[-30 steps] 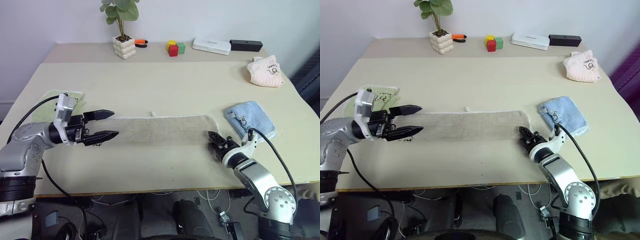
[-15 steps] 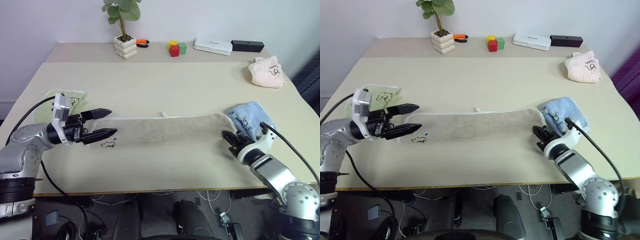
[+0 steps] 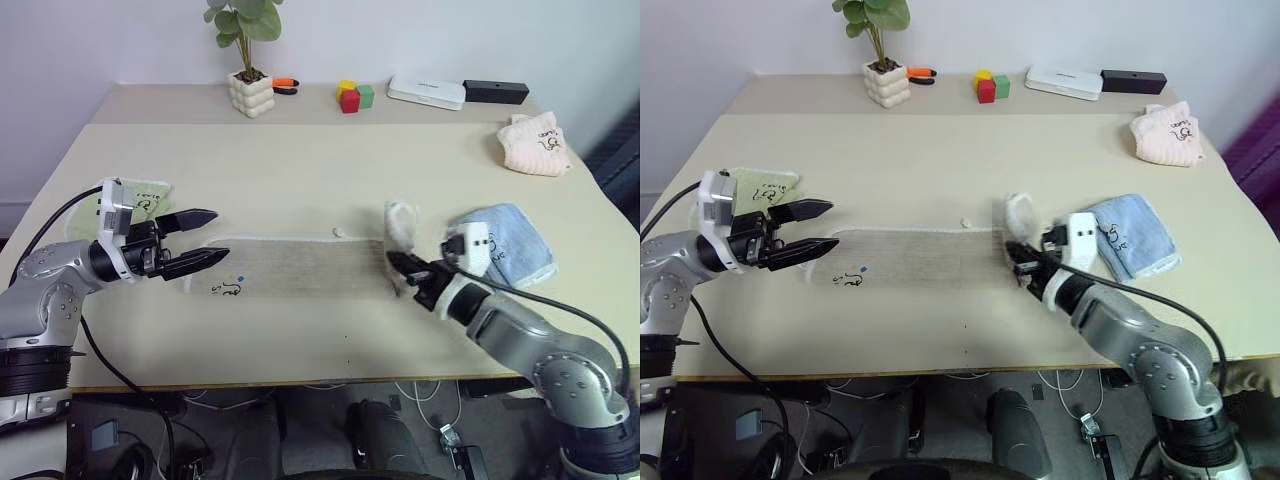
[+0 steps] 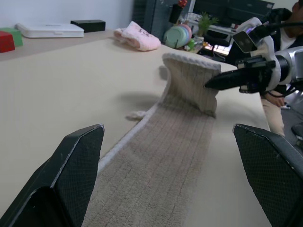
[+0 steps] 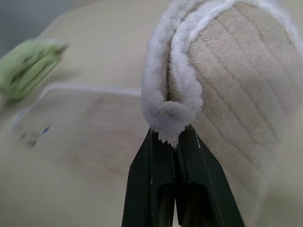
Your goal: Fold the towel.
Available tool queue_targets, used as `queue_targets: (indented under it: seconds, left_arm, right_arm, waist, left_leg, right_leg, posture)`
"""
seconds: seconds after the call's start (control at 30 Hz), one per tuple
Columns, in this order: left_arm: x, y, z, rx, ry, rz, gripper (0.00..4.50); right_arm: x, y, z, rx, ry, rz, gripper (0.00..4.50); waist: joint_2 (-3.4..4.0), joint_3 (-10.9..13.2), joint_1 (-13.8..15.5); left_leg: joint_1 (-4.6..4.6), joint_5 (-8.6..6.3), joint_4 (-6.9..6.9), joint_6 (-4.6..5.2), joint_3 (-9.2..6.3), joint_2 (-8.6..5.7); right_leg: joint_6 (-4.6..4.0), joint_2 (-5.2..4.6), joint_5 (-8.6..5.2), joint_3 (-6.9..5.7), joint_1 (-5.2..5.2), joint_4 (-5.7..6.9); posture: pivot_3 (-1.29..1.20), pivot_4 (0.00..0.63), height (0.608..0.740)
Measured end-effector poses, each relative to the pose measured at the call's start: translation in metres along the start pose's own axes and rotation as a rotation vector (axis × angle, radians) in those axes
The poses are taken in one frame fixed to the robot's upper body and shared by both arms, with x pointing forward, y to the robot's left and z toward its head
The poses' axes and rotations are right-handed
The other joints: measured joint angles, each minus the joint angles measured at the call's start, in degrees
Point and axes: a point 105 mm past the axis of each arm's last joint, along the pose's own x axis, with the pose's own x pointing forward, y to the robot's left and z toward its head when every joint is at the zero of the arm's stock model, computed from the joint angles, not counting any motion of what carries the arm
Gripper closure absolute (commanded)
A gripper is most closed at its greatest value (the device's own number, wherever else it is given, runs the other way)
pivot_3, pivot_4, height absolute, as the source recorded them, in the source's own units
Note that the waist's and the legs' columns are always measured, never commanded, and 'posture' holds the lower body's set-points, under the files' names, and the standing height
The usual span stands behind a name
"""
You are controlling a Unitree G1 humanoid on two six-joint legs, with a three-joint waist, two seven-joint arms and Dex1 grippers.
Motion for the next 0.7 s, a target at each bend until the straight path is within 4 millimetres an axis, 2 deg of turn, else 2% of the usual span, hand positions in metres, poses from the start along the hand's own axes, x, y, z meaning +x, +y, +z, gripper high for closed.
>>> queue_targets:
  seconds: [0.1, 0.23, 0.4, 0.57, 0.7]
  left_arm:
    - [-0.004, -0.002, -0.003, -0.006, 0.009, 0.009, 0.0]
    - [-0.009, -0.006, -0.001, 0.011, 0.008, 0.026, 0.0]
    - [-0.016, -0.012, 0.001, 0.013, 0.006, 0.052, 0.0]
    - [-0.018, -0.02, 0.002, 0.007, 0.009, 0.066, 0.0]
    - [-0.024, -0.025, 0.003, 0.0, 0.017, 0.092, 0.0]
  right_arm:
    - [0.007, 0.013, 0.003, -0.048, 0.011, 0.081, 4.48]
    - [0.017, 0.024, -0.003, -0.055, 0.05, 0.159, 4.48]
    - [0.025, 0.032, -0.019, -0.047, 0.128, 0.221, 4.48]
    - [0.035, 0.045, -0.024, -0.046, 0.163, 0.294, 4.48]
    - [0.042, 0.046, -0.034, -0.013, 0.194, 0.304, 4.48]
  waist:
    - [0.0, 0.0, -0.01]
    - [0.0, 0.0, 0.06]
    - [0.0, 0.0, -0.02]
    - [-0.01, -0.01, -0.03]
    - [-0.01, 0.0, -0.01]
  left_leg:
    - [0.0, 0.0, -0.03, 0.0, 0.0, 0.01]
    - [0.0, 0.0, -0.02, 0.0, 0.0, 0.01]
    - [0.01, 0.0, -0.03, 0.0, 0.01, 0.02]
    - [0.0, 0.0, -0.03, 0.0, 0.01, 0.02]
    - [0.01, 0.0, -0.03, 0.0, 0.01, 0.02]
  right_leg:
    - [0.0, 0.0, 0.0, -0.01, 0.0, 0.0]
    - [0.0, -0.01, 0.0, -0.01, -0.01, 0.0]
    - [0.0, 0.0, 0.0, -0.01, -0.01, 0.0]
    - [0.01, 0.0, 0.01, -0.01, -0.01, 0.0]
    - [0.01, 0.0, 0.0, -0.02, -0.01, 0.0]
  posture:
    - [0.0, 0.15, 0.74]
    - [0.0, 0.15, 0.74]
    - [0.0, 0.15, 0.74]
    - [0.0, 0.15, 0.74]
    - [0.0, 0.15, 0.74]
